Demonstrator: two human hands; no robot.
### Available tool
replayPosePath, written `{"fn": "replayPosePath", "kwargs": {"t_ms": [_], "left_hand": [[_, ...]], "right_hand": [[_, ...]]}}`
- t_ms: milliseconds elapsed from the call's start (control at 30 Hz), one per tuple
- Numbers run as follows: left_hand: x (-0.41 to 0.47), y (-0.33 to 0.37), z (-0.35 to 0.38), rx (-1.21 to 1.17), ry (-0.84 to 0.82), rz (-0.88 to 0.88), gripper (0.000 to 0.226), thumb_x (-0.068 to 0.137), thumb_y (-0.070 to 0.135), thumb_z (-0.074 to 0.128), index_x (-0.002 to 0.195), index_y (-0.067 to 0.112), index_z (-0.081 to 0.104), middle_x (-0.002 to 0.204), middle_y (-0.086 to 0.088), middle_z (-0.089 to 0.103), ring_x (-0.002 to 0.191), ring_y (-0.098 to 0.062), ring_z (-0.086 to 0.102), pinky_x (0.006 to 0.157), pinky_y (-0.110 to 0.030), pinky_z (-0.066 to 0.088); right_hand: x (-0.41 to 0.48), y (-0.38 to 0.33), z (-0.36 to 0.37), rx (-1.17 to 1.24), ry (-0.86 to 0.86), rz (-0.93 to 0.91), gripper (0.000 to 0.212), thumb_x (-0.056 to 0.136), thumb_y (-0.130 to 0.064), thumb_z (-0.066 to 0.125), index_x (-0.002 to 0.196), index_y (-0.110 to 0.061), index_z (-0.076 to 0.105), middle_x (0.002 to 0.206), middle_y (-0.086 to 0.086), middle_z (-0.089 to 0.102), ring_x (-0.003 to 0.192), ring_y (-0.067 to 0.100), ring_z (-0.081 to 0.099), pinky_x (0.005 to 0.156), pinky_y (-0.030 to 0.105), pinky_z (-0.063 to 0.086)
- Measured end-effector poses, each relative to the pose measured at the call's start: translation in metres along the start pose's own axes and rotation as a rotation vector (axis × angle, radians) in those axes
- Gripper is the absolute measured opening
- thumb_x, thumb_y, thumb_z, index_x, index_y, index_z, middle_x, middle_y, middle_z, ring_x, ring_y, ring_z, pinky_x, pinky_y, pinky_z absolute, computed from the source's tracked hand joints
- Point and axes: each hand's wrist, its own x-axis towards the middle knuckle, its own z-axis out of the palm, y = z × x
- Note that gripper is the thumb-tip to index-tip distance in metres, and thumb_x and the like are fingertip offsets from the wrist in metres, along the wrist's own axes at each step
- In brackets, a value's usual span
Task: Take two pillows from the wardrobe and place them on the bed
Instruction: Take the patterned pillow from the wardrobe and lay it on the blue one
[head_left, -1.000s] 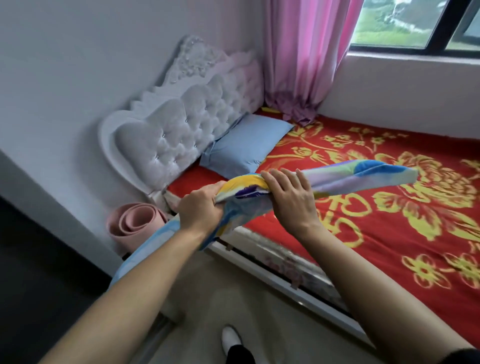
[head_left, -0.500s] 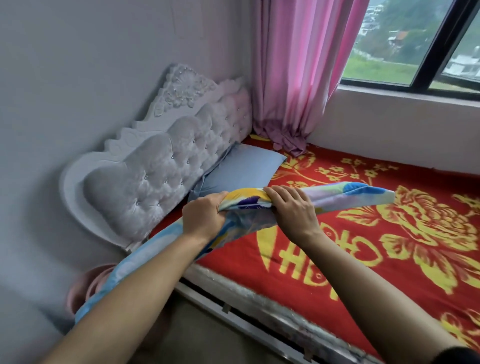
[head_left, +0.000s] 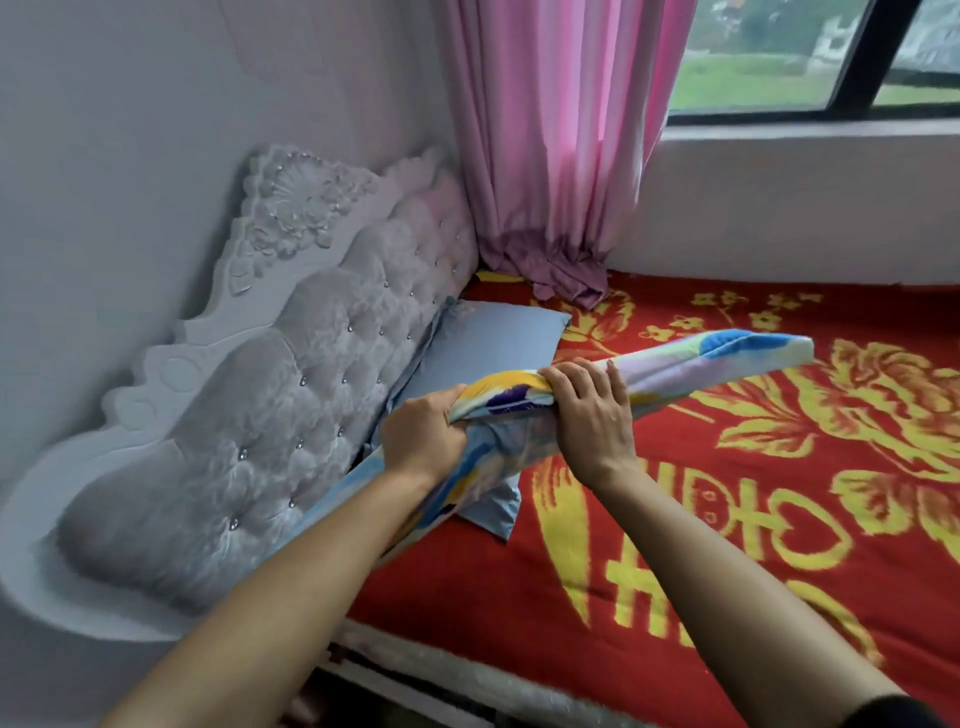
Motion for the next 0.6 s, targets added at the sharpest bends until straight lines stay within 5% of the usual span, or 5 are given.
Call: {"fn": "replayPosePath", "kwargs": {"t_ms": [233, 400, 500, 600], "left_hand": [[0.088, -0.035, 0.029, -0.072, -0.059, -0.043, 0.053, 0.068, 0.029, 0.053, 0.117, 0.042, 0.068, 0.083, -0.001, 0.075, 0.076, -0.027, 0.066, 0.061, -0.027, 0.047], [0.149, -0.061, 0.051, -0.273, -0.109, -0.116, 0.044, 0.070, 0.023, 0.054, 0.105, 0.042, 0.073, 0.055, 0.011, 0.063, 0.057, -0.016, 0.060, 0.047, -0.021, 0.042], [0.184, -0.076, 0.070, -0.544, -0.202, -0.196, 0.028, 0.079, 0.026, 0.072, 0.092, 0.050, 0.072, 0.061, 0.011, 0.066, 0.054, -0.014, 0.060, 0.052, -0.025, 0.045], [0.220, -0.091, 0.089, -0.910, -0.285, -0.327, 0.012, 0.079, 0.022, 0.078, 0.082, 0.034, 0.078, 0.064, 0.000, 0.055, 0.055, -0.017, 0.042, 0.056, -0.033, 0.039]], "right_hand": [[0.065, 0.004, 0.056, 0.015, -0.020, 0.111, 0.048, 0.089, -0.028, 0.057, 0.137, -0.020, 0.051, 0.142, 0.013, 0.049, 0.140, 0.034, 0.036, 0.121, 0.052, 0.013], [0.086, 0.007, 0.110, 0.263, -0.008, 0.727, 0.088, 0.095, -0.058, 0.044, 0.156, -0.021, -0.007, 0.163, 0.022, -0.009, 0.151, 0.035, -0.007, 0.121, 0.048, -0.001], [0.090, 0.009, 0.151, 0.432, -0.114, 1.041, 0.091, 0.094, -0.067, 0.038, 0.156, -0.022, -0.011, 0.163, 0.018, -0.016, 0.152, 0.035, -0.007, 0.122, 0.045, -0.001], [0.100, 0.004, 0.186, 0.522, -0.246, 1.060, 0.088, 0.091, -0.073, 0.031, 0.157, -0.025, -0.003, 0.166, 0.013, -0.006, 0.153, 0.030, -0.004, 0.122, 0.043, 0.000]]}}
